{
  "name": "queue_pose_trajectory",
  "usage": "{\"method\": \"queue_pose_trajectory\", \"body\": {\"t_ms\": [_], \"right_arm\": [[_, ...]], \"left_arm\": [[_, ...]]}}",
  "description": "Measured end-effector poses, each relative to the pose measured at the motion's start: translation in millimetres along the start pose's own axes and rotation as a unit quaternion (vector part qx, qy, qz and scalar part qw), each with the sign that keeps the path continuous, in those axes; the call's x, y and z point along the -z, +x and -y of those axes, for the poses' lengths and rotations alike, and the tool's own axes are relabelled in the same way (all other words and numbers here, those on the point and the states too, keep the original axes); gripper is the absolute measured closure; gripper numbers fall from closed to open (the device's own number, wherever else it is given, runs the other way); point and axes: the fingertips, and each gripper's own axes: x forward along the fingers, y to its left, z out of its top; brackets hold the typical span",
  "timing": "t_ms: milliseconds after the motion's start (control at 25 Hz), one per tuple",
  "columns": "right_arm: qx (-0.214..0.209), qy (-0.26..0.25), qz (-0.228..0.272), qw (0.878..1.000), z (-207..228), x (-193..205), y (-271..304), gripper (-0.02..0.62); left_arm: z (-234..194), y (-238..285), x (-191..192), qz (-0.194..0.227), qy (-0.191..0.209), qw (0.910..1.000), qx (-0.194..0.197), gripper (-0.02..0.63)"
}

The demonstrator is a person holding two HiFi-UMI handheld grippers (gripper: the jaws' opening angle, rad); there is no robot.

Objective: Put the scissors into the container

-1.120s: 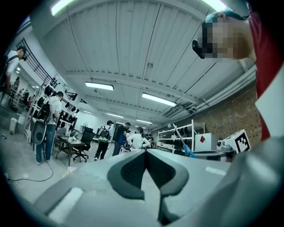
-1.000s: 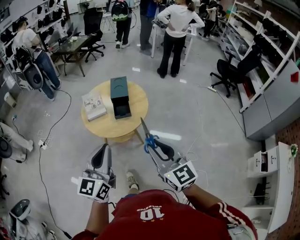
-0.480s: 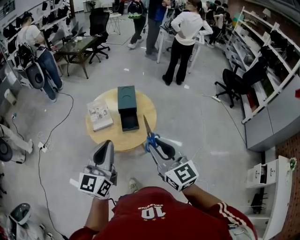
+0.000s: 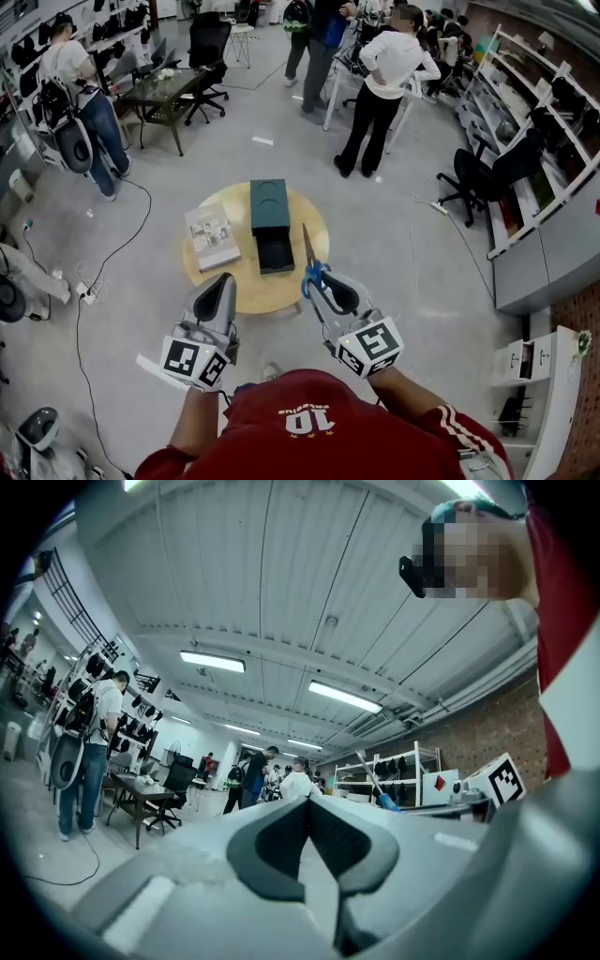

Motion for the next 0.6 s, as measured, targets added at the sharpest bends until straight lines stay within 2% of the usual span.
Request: {"method": "queue_pose_trajectory", "body": {"t_ms": [240,600], "right_arm": [[0.021,0.007,-0.005,1.000,-1.6,2.4,21.3,0.503],[0.031,0.016,-0.024,0.999,-2.1,12.8,29.1,0.503]], "left_arm": [[-18.6,8.4,3.4,-0.008,-0.001,0.9997,0.024,0.604],[-23.8,16.4,13.3,-0.019,-0.019,0.9989,0.038,0.604]]}}
